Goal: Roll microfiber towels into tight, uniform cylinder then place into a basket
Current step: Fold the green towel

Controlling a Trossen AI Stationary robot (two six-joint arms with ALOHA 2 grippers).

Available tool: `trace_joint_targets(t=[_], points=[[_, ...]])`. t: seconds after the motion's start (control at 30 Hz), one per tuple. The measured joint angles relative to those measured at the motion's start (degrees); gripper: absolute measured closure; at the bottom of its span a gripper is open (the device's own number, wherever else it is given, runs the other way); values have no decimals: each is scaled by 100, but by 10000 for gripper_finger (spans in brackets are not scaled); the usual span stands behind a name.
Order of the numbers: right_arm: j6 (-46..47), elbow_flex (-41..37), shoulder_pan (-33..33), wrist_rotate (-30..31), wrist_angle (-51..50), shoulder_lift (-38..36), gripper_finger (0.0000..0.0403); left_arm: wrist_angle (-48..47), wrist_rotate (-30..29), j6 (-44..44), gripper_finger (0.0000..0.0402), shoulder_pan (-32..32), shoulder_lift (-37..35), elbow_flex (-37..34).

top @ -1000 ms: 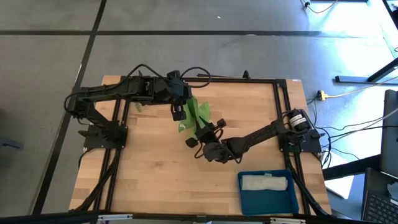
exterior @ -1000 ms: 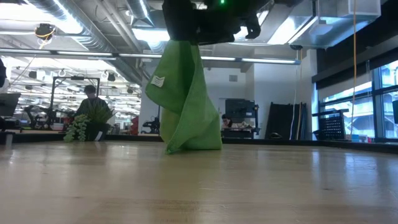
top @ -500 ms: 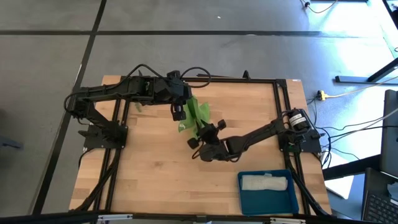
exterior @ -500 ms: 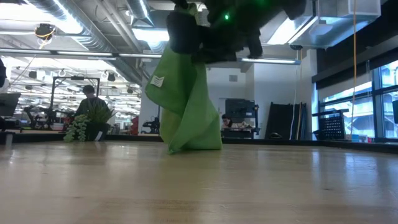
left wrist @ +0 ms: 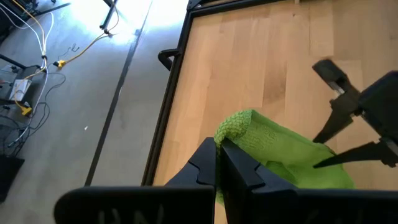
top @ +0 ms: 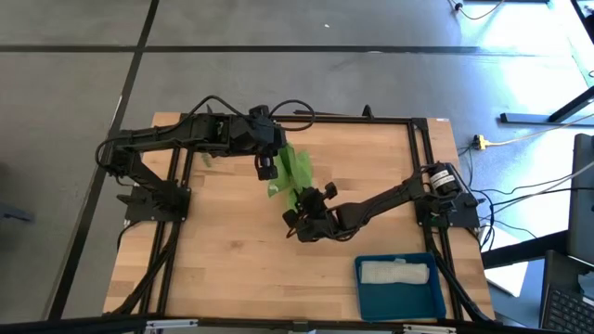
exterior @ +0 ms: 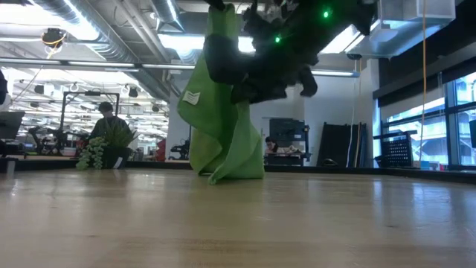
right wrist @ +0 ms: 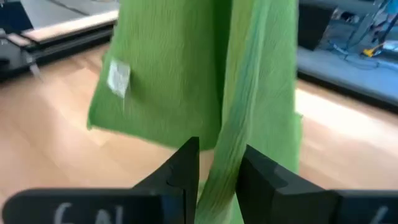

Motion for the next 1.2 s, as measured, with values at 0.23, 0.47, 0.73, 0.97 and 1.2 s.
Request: trace_joint_targets(t=[0.23,0.47,0.73,0.97,1.2], points=[[539,-4,0,-186,-86,291,312,-33,0,-2,402,0,0,-2],[1054,-2,26,-662,-82,577,312,-50,0,-5,402,2,0,-2],[1512,-2,48,-957,-51,921,312,-50,0,-11,402,2,0,-2],[1490,-2,48,-1086,-56,933,344,-52,0,-13,401,2,0,-2],[1188,-2,48,-1283,-329,808,394,-96,-2,-9,401,2,0,-2]])
